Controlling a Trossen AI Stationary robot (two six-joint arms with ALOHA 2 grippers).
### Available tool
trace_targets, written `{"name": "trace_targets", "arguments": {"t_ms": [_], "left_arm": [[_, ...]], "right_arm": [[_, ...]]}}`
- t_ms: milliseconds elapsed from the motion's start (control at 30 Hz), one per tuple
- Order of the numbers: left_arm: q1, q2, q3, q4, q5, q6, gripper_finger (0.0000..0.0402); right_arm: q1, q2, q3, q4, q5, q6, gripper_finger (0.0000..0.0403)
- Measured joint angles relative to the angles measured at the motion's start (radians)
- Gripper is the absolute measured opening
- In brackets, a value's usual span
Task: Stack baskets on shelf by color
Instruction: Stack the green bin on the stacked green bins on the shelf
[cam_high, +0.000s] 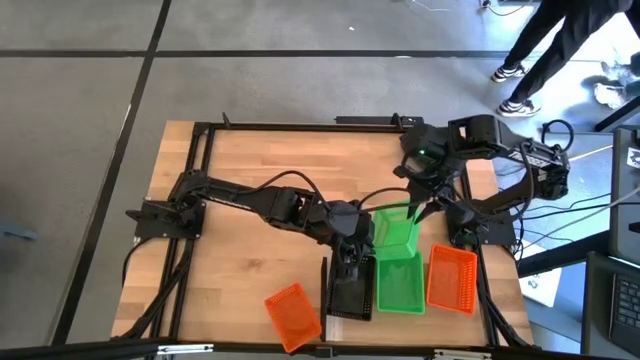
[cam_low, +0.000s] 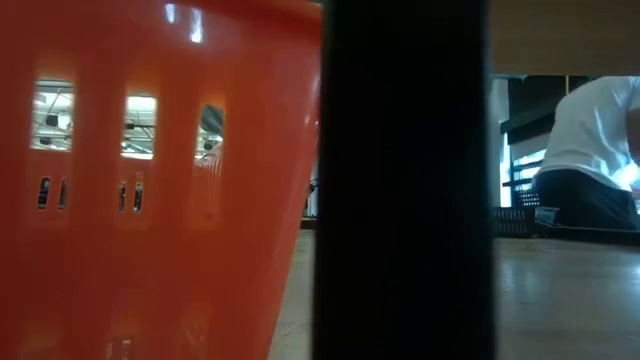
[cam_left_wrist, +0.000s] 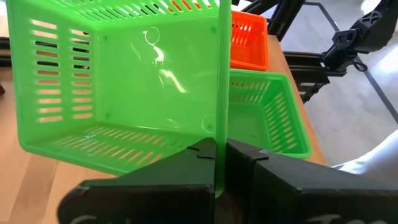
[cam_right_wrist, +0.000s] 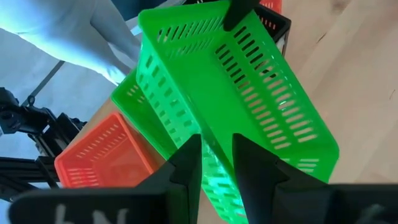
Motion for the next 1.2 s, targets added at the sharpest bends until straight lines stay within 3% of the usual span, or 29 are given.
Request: {"name": "trace_targets", "arguments": {"t_ms": [233, 433, 833, 1200], "left_arm": [[0.005, 0.0, 0.0, -0.001, 0.007, 0.017, 0.0], [0.006, 0.0, 0.0, -0.006, -0.013, 0.071, 0.0013], [0.011, -0.002, 0.0, 0.013, -0.065, 0.018, 0.0101], [0.008, -0.061, 0.002, 0.0, -0.048, 0.028, 0.0107]], "right_arm": [[0.022, 0.027, 0.0, -0.009, 0.003, -0.001, 0.0079], [0.024, 0.028, 0.001, -0.028, -0.013, -0.036, 0.0012], [0.022, 0.03, 0.001, -0.027, 0.027, -0.051, 0.0003], [0.02, 0.027, 0.001, -0.033, 0.09, -0.048, 0.0001]]}}
